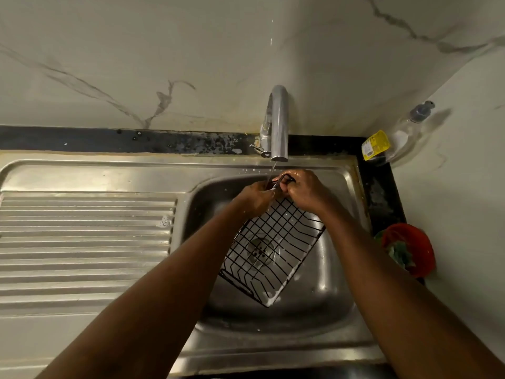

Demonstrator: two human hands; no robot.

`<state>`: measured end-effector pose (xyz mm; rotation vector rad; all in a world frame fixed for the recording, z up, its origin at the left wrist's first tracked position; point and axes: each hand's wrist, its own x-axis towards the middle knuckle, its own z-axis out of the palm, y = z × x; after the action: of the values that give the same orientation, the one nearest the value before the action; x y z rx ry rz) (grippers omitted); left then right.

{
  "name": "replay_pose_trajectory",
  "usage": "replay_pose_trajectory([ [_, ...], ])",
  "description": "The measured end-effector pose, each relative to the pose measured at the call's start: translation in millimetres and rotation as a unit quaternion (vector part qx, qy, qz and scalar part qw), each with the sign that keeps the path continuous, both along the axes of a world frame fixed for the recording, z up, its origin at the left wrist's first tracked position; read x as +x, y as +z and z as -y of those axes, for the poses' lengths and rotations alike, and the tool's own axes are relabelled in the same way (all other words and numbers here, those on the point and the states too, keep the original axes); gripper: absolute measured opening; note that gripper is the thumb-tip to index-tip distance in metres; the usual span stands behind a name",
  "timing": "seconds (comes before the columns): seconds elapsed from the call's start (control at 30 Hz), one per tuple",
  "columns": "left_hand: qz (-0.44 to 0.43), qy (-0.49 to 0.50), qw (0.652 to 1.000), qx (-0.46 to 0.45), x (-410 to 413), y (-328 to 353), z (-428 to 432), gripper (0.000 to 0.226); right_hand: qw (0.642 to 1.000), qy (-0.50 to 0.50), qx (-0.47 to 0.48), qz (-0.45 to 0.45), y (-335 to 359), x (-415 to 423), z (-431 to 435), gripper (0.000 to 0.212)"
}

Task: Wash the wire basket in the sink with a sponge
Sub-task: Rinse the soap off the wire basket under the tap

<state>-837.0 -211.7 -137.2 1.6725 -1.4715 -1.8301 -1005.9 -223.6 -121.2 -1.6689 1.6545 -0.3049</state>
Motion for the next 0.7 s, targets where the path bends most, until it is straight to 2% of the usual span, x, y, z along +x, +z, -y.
replay_pose_trajectory([
  [0.07,-0.024,0.018,0.999,0.011,10.3,1.8,-2.4,0.052,1.0,0.003,0.005,0.018,-0.2,7.9,3.9,0.031],
  [0.13,-0.055,0.009,0.998,0.031,24.3,4.7,-6.9,0.039,0.999,-0.012,0.02,0.039,-3.4,16.5,9.3,0.033],
  [0.23,-0.032,-0.016,0.996,0.083,41.0,4.2,-10.0,0.045,0.997,-0.022,0.047,0.062,-6.6,25.2,16.5,0.031],
  [0.37,-0.018,0.032,0.996,0.082,48.2,1.6,-14.7,0.029,0.996,-0.033,0.064,0.053,-16.2,47.3,18.2,0.018],
  [0.43,-0.013,0.056,0.996,0.066,51.1,-3.0,-15.4,0.036,0.999,-0.037,-0.013,-0.037,-18.5,62.6,10.8,0.009],
  [0.5,-0.013,0.066,0.996,0.056,53.2,-4.8,-17.9,0.044,0.98,-0.016,-0.159,-0.12,-20.5,73.5,1.1,0.014],
  [0.6,-0.014,0.078,0.995,0.058,55.0,-6.7,-23.0,0.043,0.938,0.065,-0.326,-0.104,-23.4,89.3,-9.0,0.035],
  [0.7,-0.014,0.118,0.991,0.062,58.9,-7.2,-30.0,0.043,0.929,0.145,-0.336,-0.058,-26.6,91.3,-8.8,0.045],
])
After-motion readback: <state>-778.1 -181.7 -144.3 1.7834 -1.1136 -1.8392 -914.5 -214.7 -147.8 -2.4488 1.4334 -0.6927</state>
